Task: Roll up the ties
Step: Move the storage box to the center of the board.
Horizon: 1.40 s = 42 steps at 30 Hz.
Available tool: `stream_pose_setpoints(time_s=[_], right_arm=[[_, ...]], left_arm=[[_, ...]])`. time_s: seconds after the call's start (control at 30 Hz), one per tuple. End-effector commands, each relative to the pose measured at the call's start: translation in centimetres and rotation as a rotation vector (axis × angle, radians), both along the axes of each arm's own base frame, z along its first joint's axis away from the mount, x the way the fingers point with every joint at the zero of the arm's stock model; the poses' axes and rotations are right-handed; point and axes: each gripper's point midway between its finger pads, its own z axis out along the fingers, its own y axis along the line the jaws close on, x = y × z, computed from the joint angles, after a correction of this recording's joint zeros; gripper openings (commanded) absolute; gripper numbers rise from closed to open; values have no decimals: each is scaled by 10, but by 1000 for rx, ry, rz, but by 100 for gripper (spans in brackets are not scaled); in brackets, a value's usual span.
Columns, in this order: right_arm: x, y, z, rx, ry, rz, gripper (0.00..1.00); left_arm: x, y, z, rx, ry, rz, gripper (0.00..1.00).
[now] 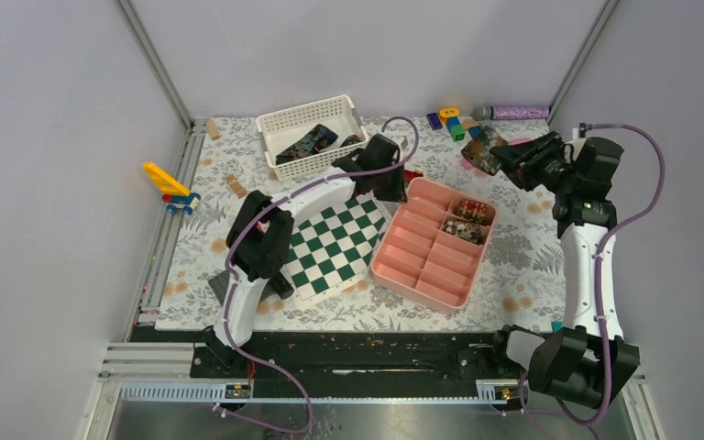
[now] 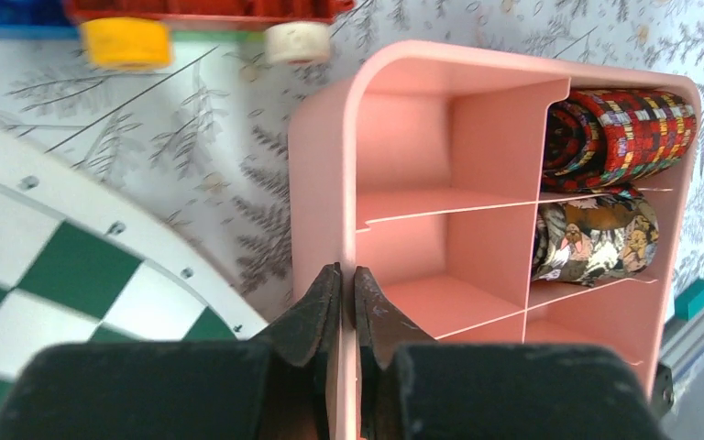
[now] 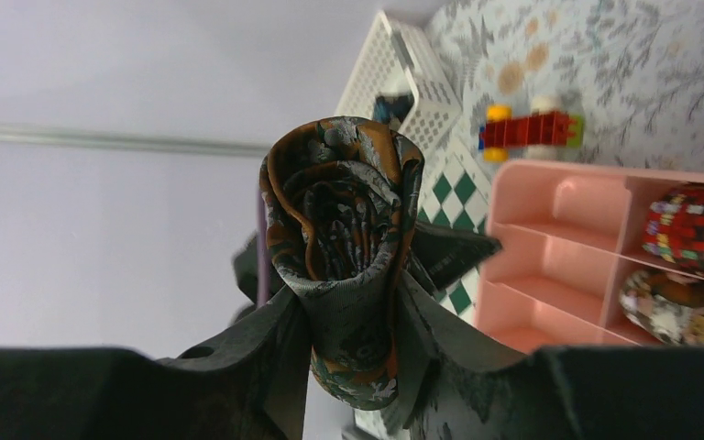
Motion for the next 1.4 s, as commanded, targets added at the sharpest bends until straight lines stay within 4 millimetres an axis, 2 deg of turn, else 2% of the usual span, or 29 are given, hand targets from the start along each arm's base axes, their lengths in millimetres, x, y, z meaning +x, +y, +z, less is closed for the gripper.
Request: stream_pose_setpoints(time_s=[0.0,0.17,0.33,0.53,0.8,1.03,1.37], right_arm=[[-16,30,-8,-94,4,121,40],[-28,64,-31,-169,52,265,40],[-41,77,-45,-272,70,345,41],[-52,86,-47,-350,95,434,41],[-60,110,-60,-455,140,563,41],[-58,119,-83,-569,184,635,41],[-34,129,-89,-723,191,675,41]], left_arm=[[1,27,75,-97,-102,-132,0],[4,57,71,-26,-106,-203,0],[-6,60,85,-26,-120,-300,0],[-21,63,96,-35,-85,-427,0],[-20,78,69,-20,-45,-524,0],[-14,84,56,-14,-53,-576,0],[-5,77,53,-74,-76,-653,0]])
